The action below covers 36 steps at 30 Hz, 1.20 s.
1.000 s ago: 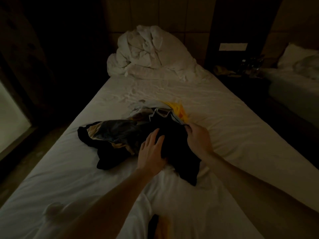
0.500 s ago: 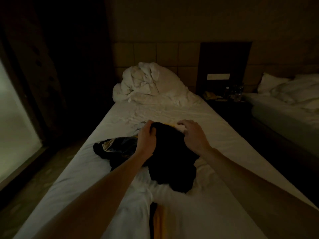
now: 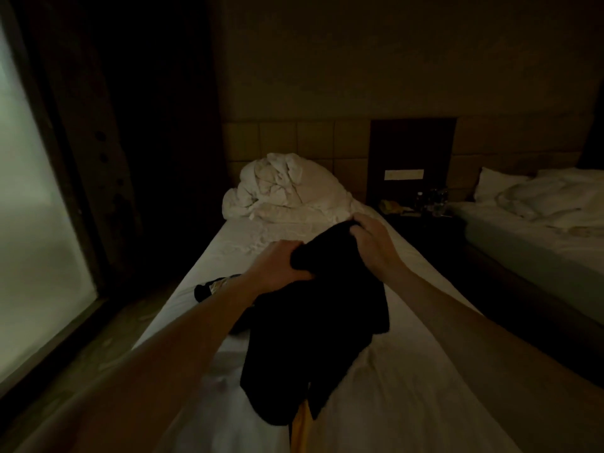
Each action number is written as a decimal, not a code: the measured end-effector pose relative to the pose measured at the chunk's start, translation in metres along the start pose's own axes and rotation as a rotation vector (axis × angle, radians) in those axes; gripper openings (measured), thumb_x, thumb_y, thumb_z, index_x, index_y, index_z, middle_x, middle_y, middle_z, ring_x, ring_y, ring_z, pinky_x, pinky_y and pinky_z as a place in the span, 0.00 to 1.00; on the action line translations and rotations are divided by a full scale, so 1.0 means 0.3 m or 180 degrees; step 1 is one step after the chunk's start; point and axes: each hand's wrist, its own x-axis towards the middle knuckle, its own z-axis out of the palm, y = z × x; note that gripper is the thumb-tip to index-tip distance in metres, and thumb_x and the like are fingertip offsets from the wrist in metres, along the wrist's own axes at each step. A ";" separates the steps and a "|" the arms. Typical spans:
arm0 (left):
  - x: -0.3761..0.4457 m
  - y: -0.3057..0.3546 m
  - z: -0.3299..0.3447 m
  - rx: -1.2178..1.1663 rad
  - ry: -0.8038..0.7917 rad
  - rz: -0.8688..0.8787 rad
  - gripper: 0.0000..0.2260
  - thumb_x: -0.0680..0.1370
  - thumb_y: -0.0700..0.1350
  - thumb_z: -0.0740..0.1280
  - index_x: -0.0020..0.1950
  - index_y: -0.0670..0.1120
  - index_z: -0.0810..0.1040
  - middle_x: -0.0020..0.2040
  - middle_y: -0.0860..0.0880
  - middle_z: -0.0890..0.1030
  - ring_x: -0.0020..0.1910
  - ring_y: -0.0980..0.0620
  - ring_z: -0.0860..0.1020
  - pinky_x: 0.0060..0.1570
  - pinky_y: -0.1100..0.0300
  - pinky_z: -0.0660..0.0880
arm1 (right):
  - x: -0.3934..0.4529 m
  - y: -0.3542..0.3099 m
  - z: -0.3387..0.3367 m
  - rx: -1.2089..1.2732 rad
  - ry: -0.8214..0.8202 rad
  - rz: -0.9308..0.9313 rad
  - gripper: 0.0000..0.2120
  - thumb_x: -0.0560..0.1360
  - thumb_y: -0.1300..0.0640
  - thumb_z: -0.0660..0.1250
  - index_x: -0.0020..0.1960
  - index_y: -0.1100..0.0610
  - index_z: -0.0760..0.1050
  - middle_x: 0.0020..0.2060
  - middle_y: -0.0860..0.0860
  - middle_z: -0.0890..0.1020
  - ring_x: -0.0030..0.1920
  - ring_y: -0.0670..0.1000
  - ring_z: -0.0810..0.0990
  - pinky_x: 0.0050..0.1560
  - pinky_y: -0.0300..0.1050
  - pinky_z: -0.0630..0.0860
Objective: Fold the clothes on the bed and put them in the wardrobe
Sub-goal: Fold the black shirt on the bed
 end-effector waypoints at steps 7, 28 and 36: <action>-0.072 0.079 -0.109 -0.0730 -0.0141 -0.0260 0.11 0.77 0.44 0.69 0.54 0.37 0.79 0.47 0.38 0.82 0.43 0.47 0.79 0.46 0.56 0.73 | -0.059 -0.104 -0.158 -0.0641 -0.0840 -0.0301 0.13 0.73 0.57 0.73 0.52 0.60 0.72 0.42 0.55 0.79 0.40 0.50 0.77 0.39 0.46 0.71; -0.192 0.220 -0.282 -0.1071 0.0510 -0.0147 0.09 0.78 0.50 0.68 0.49 0.45 0.81 0.41 0.49 0.82 0.41 0.53 0.80 0.44 0.58 0.75 | -0.204 -0.065 -0.384 -0.2365 -0.0929 -0.0294 0.29 0.75 0.60 0.70 0.72 0.62 0.63 0.66 0.60 0.69 0.65 0.60 0.70 0.64 0.54 0.69; -0.246 0.306 -0.311 -0.0691 0.1669 -0.0019 0.15 0.80 0.52 0.65 0.34 0.50 0.78 0.28 0.54 0.77 0.28 0.58 0.74 0.32 0.60 0.70 | -0.271 -0.185 -0.530 -0.0785 -0.0646 -0.0456 0.11 0.78 0.63 0.66 0.50 0.47 0.77 0.47 0.45 0.81 0.48 0.47 0.81 0.47 0.37 0.76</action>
